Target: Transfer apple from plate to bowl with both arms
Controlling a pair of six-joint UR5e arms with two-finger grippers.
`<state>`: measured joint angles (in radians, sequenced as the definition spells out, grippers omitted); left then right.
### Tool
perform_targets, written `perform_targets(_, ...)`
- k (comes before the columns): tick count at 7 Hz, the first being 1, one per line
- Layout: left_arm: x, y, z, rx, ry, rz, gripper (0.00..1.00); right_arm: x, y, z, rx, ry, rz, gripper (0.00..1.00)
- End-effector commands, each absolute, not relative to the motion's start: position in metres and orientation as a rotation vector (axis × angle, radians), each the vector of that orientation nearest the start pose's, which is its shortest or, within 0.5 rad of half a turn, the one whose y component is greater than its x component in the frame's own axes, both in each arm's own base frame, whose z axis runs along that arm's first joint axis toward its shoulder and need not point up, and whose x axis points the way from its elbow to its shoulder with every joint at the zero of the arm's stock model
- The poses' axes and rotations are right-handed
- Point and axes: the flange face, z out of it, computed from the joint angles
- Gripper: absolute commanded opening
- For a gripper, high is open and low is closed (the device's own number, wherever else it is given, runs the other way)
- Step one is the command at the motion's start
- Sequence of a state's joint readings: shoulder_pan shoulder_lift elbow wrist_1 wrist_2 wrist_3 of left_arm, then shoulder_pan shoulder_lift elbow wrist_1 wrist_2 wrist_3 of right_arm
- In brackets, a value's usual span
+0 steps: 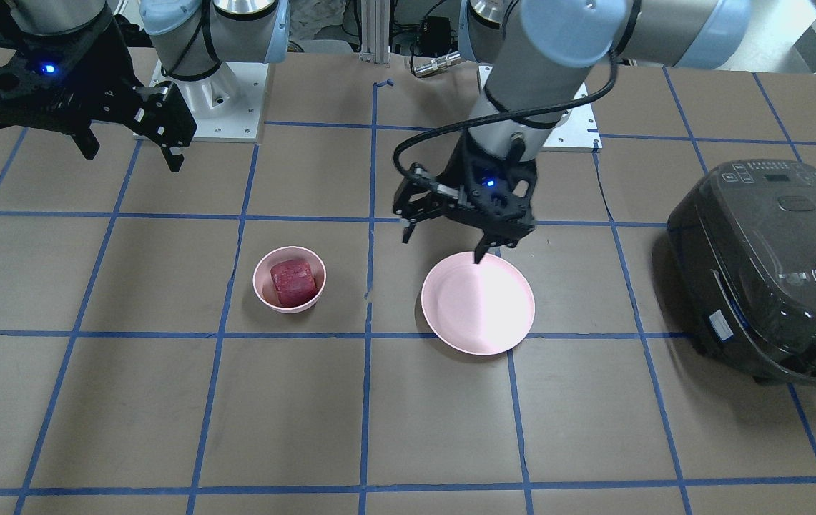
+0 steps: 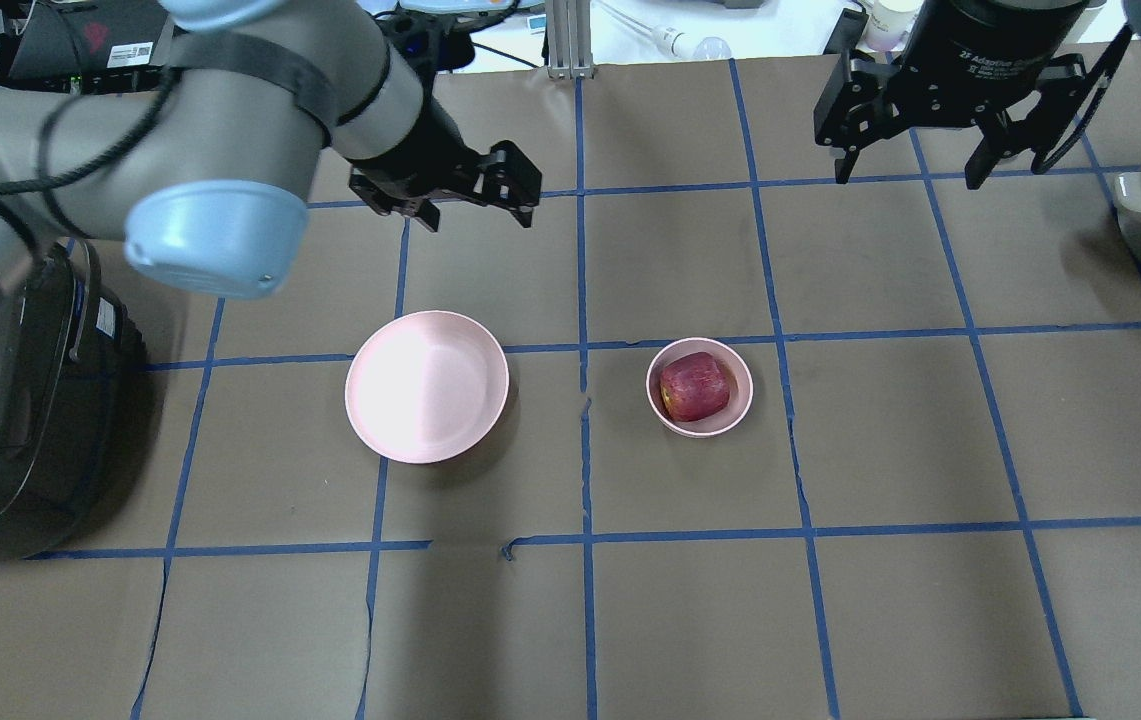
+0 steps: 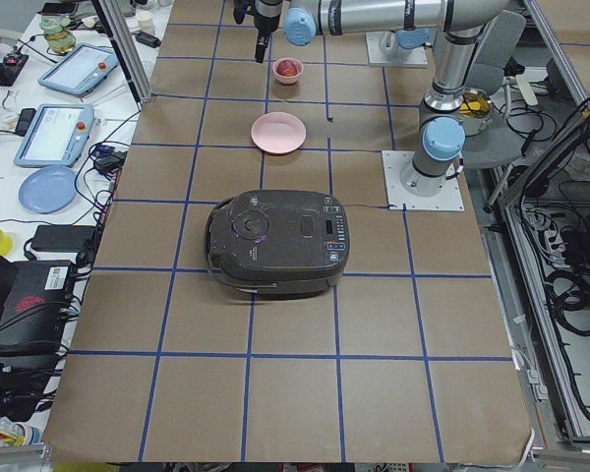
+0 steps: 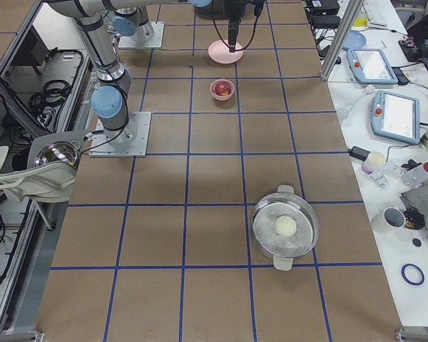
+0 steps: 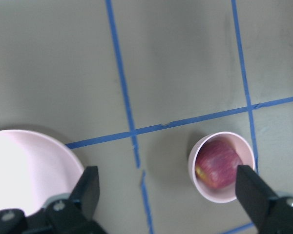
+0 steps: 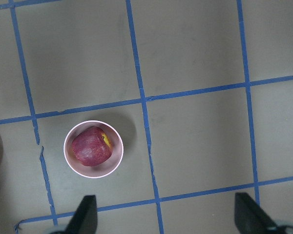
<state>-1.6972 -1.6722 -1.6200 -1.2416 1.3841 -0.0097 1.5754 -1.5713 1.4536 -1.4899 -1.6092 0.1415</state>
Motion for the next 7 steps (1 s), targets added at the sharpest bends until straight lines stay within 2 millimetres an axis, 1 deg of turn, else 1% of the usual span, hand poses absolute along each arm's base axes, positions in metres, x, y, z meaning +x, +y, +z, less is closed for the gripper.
perform_targets(1,-0.129,-0.525,0.500,0.067,3.182,-0.125,1.00,0.132,-0.492,0.538,0.218,3.171,-0.063,1.00)
perform_targets(2,-0.124,-0.527,0.501,0.037,3.188,-0.101,1.00,0.131,-0.493,0.539,0.219,3.177,-0.064,1.00)
perform_targets(6,-0.125,-0.523,0.507,0.030,3.184,-0.120,1.00,0.131,-0.491,0.538,0.218,3.176,-0.056,1.00)
perform_targets(7,-0.126,-0.519,0.514,0.028,3.183,-0.144,1.00,0.131,-0.491,0.537,0.218,3.176,-0.051,1.00)
